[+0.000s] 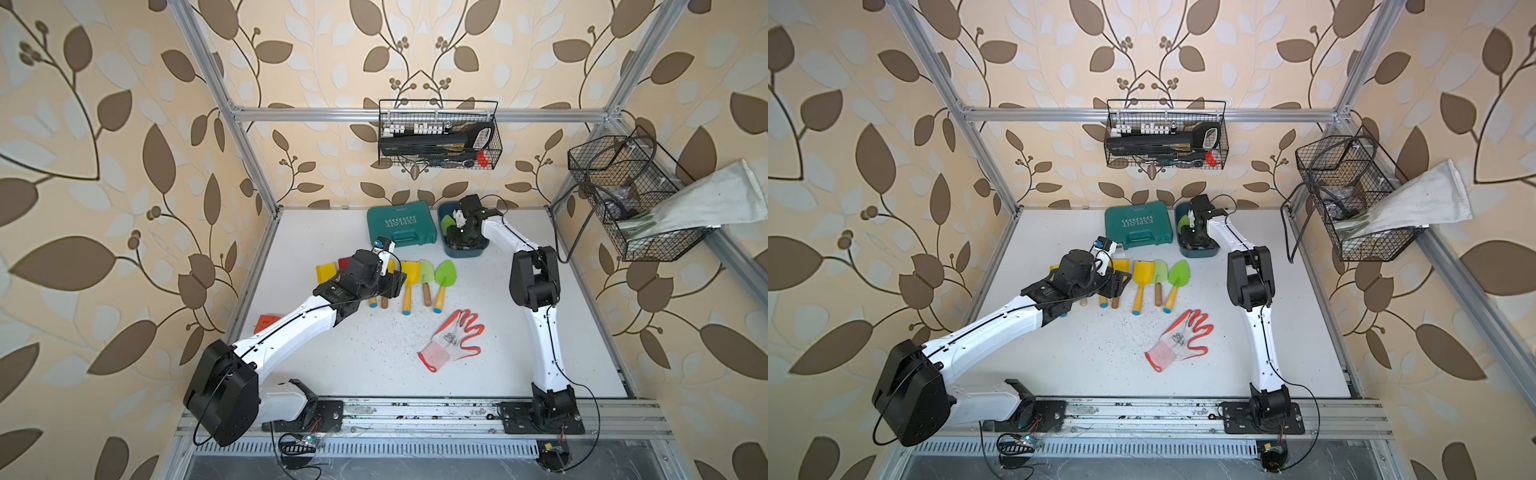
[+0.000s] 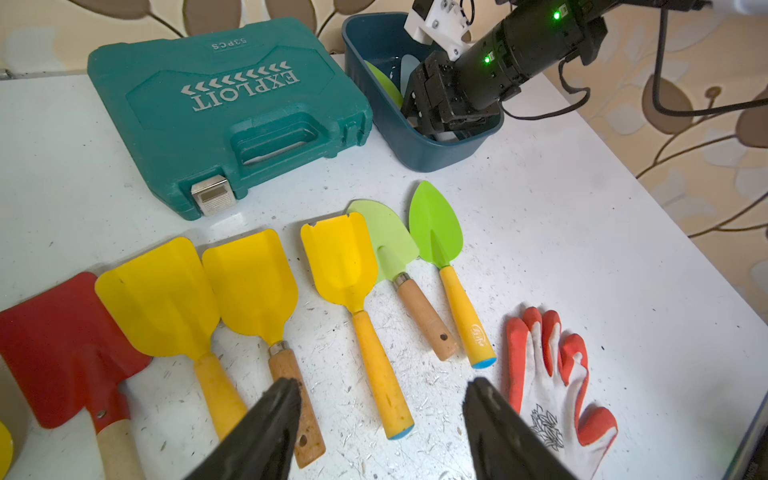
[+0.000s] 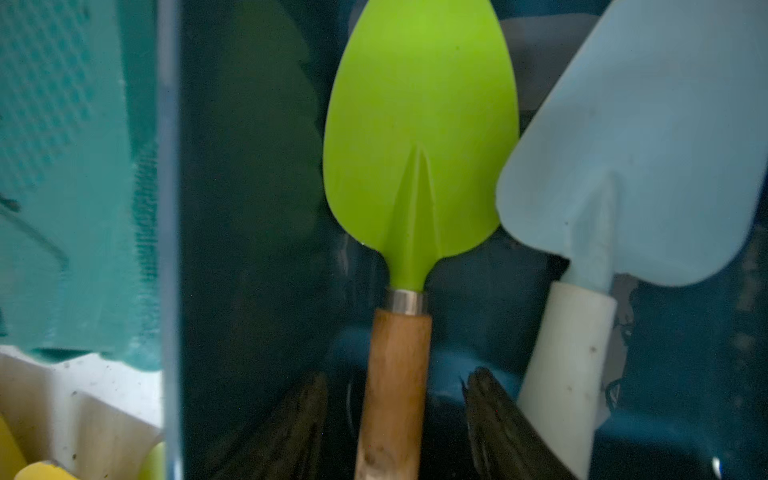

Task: Take the shovel out of the storage box
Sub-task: Pick up the shovel from the storage box.

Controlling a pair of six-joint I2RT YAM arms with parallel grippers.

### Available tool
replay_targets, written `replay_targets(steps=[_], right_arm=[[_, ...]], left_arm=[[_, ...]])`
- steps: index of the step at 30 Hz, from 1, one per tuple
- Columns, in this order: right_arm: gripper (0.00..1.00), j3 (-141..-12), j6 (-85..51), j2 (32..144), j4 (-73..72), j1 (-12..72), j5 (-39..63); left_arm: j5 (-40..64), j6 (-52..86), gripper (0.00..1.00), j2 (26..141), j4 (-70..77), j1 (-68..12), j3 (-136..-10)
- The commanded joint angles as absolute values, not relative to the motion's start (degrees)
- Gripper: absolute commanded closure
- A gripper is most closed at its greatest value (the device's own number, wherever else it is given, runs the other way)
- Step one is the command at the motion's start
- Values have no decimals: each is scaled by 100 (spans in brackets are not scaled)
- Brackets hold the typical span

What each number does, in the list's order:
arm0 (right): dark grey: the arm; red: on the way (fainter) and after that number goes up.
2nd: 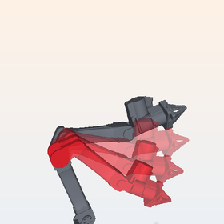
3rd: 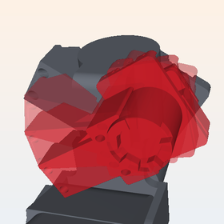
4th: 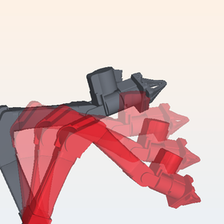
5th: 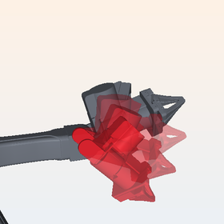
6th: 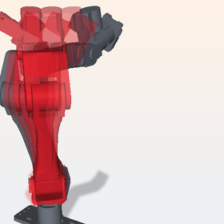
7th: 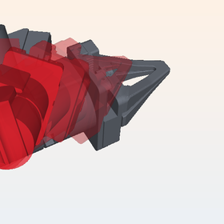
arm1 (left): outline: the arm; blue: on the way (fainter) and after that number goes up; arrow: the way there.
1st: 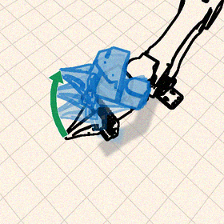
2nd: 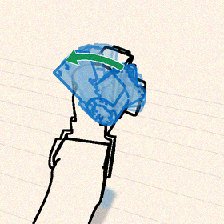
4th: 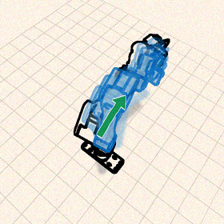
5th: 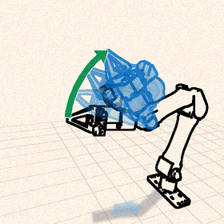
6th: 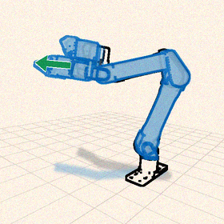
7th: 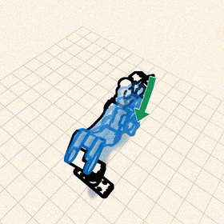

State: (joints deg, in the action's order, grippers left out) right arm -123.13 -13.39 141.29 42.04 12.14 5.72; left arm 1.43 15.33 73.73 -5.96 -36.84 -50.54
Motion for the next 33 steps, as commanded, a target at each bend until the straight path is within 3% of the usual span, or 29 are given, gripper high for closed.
replay_targets(steps=[1,8,12,19,24,33], right_arm=[[45,-12724,-1162,14403,4572,1343,226],[58,-12930,-1151,14595,4751,1362,36],[72,-12868,-1132,14479,4694,1366,50],[77,-12767,-1172,14142,4591,1367,1],[98,-12489,-1202,13764,4311,1356,-41],[98,-11864,-1247,12924,3864,1360,-119]], left_arm=[[8,1599,31,7385,-597,-3718,-5185],[86,1619,30,7355,-598,-3718,-5177],[38,1620,30,7361,-613,-3718,-5172],[92,1620,30,7374,-650,-3718,-5193],[105,1617,30,7377,-668,-3718,-5203],[147,1635,30,7408,-681,-3718,-5229]])
